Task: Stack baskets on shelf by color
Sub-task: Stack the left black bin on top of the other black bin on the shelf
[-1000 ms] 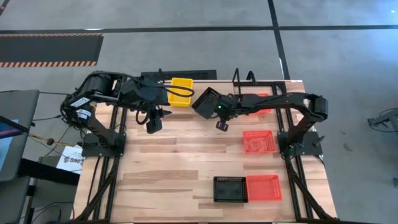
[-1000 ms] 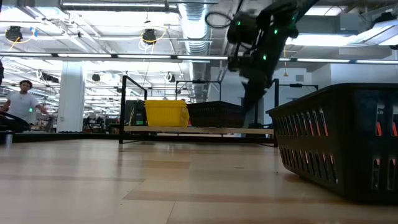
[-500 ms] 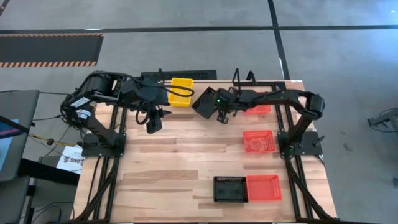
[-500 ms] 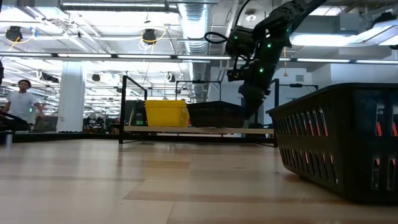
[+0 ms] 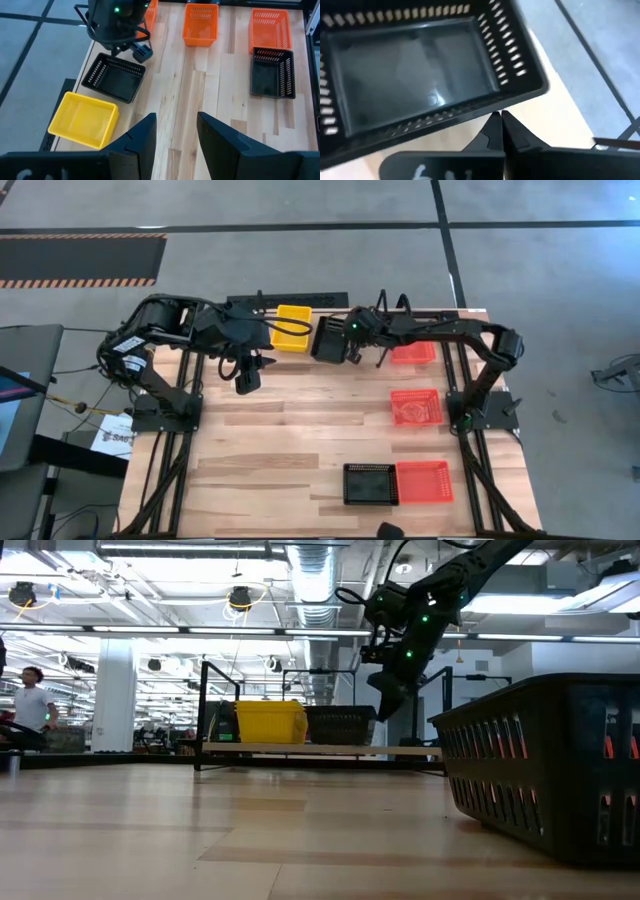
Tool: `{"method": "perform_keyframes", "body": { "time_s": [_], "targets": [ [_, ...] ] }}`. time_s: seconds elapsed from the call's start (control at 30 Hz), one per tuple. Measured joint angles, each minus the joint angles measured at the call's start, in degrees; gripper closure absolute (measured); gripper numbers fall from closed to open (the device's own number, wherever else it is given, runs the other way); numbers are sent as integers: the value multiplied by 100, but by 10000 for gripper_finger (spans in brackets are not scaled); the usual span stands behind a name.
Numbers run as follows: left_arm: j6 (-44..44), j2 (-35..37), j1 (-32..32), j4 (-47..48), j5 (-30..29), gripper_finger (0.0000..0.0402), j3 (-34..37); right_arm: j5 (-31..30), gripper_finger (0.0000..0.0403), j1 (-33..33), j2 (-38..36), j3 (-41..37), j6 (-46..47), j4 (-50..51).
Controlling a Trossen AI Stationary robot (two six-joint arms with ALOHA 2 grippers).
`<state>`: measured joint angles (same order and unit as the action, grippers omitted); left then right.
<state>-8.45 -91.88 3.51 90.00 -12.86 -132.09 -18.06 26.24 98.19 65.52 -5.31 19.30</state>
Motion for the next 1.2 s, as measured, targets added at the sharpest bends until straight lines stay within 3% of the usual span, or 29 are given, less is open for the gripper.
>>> {"method": "perform_keyframes", "body": {
  "time_s": [0.33,0.57,0.8,1.03,1.2],
  "targets": [
    [-28,0,0,0,0,271,0,4,402,99,0,81,46,-61],
    [-61,0,0,2,0,271,0,-71,402,-556,-128,1153,-117,1010],
    [-59,0,0,2,0,271,-1,1126,402,-1351,-216,1939,250,1783],
    [-70,0,-1,1,0,271,-1,1229,402,-1828,327,1937,399,2115],
    [-78,0,-2,2,0,271,0,1210,402,-1820,898,1939,261,2158]
  ]
}}
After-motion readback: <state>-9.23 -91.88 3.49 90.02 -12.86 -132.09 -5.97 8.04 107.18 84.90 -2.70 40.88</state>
